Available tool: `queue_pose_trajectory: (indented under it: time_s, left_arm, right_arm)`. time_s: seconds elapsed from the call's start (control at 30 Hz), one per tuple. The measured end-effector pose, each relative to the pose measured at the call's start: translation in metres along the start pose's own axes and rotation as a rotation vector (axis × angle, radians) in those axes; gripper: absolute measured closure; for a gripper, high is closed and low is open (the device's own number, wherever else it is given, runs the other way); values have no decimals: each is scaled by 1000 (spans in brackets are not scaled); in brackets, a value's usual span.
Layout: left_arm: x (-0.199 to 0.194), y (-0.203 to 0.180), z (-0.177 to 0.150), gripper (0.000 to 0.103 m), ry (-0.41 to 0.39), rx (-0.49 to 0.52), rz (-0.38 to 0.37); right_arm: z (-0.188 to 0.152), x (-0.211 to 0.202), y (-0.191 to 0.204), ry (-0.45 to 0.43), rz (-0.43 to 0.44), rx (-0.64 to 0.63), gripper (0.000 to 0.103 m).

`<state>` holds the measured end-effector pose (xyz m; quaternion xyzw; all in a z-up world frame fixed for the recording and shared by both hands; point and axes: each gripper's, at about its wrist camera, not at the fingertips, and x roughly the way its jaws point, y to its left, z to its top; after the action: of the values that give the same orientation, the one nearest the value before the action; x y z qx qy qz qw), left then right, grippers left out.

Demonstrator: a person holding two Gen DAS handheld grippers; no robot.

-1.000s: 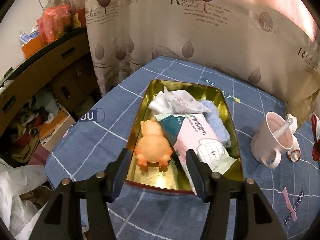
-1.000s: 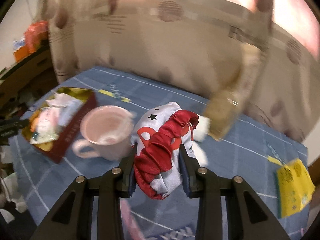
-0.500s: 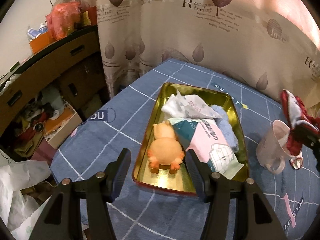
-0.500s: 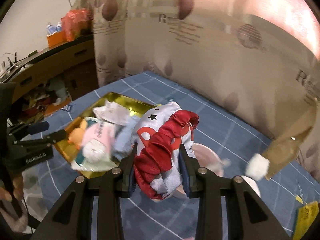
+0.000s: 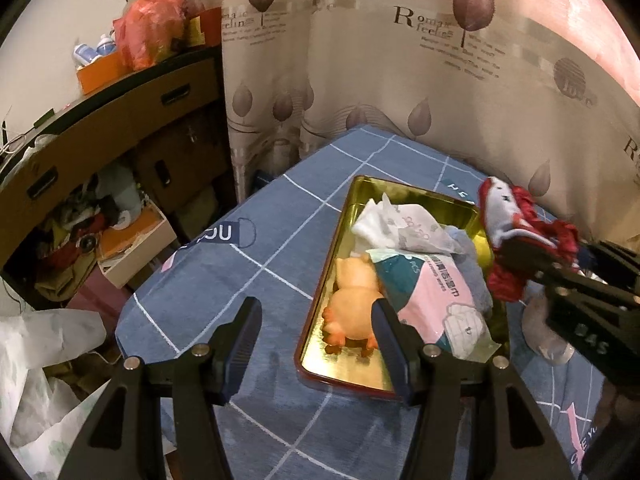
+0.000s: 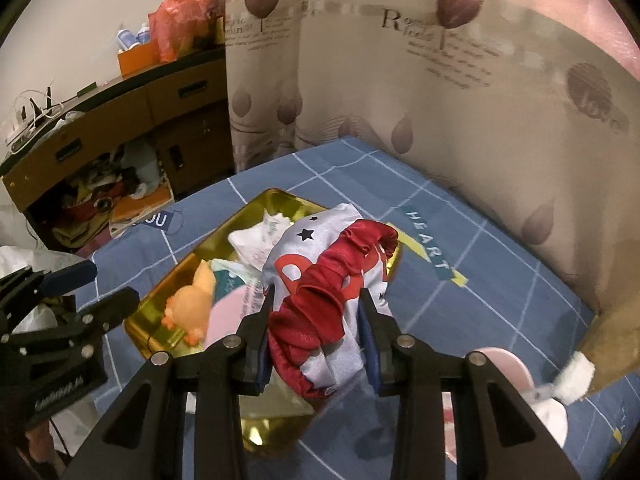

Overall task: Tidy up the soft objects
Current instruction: 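Carry the red-and-white cloth into the gold tray and release with right tool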

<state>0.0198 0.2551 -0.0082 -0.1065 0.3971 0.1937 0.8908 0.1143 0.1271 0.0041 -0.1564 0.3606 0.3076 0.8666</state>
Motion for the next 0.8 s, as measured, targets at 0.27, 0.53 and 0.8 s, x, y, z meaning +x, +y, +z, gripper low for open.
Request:
queue_pose_trajectory:
  time_s: [0.27, 0.53, 0.8]
  left_arm:
    - [-1, 17, 5, 45, 0, -57, 13]
    - [4, 21, 5, 45, 10, -67, 20]
    - [6, 20, 3, 45, 14, -58, 19]
  right_arm:
    - [17, 31, 15, 26, 11, -20, 66]
    - [16, 50, 23, 36, 20, -28, 41]
    - [11, 46, 29, 44, 23, -45, 23]
